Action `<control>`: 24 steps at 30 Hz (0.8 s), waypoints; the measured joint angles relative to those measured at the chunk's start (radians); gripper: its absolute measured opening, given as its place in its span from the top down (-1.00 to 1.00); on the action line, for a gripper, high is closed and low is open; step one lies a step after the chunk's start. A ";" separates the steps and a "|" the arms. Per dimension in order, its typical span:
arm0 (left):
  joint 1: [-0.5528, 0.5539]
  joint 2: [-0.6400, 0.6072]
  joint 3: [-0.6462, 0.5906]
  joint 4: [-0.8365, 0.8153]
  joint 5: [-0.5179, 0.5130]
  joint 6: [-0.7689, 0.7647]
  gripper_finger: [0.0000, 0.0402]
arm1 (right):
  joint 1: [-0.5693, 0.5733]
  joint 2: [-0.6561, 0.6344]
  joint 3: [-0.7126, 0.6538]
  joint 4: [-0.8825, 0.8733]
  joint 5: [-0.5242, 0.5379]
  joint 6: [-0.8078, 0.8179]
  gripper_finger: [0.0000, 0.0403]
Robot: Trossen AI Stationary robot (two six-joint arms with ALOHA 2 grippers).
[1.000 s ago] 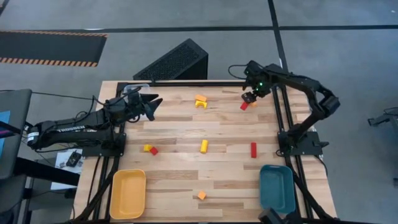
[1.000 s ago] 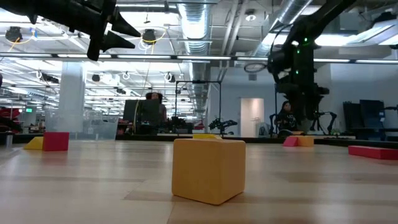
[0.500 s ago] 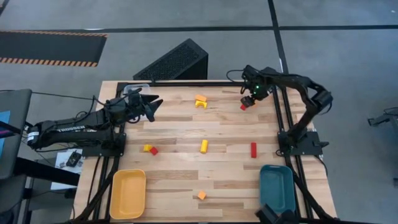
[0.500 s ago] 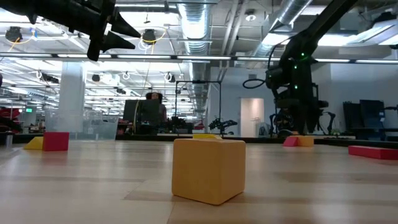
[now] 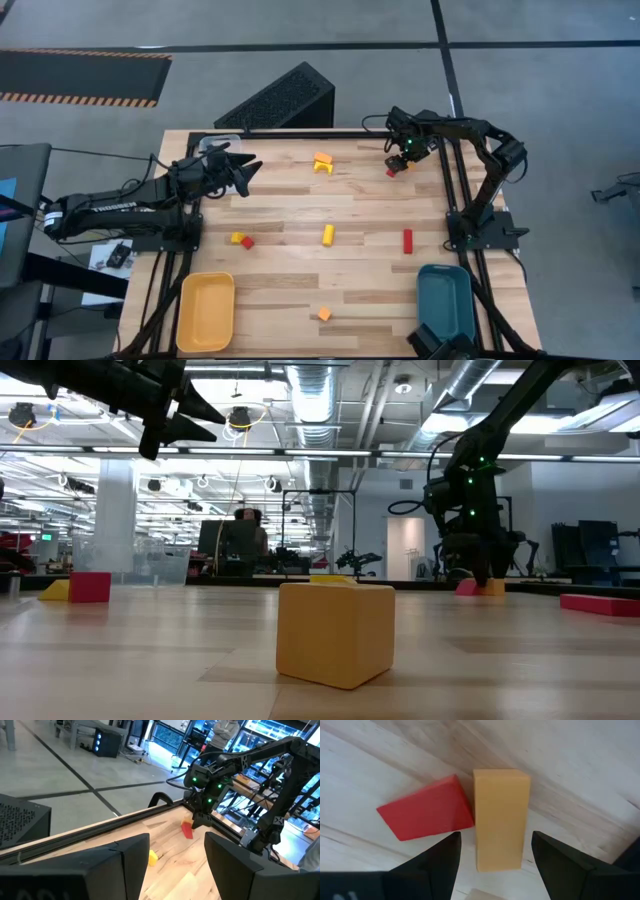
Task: Sort & place blocks by color
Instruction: Put the top right orange block in the dark green bin
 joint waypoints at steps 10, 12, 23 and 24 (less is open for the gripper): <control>0.000 0.000 0.000 0.000 0.001 0.005 0.09 | -0.025 0.010 0.001 0.008 0.002 0.012 0.09; 0.000 0.000 0.000 0.000 0.002 0.005 0.09 | -0.025 0.010 0.001 0.008 0.002 0.015 0.19; 0.000 0.000 0.000 -0.001 0.047 0.024 0.09 | 0.004 -0.088 0.000 -0.048 0.001 0.064 0.36; 0.000 0.000 0.000 -0.001 0.047 0.028 0.09 | 0.013 -0.113 0.000 -0.054 0.001 0.075 0.36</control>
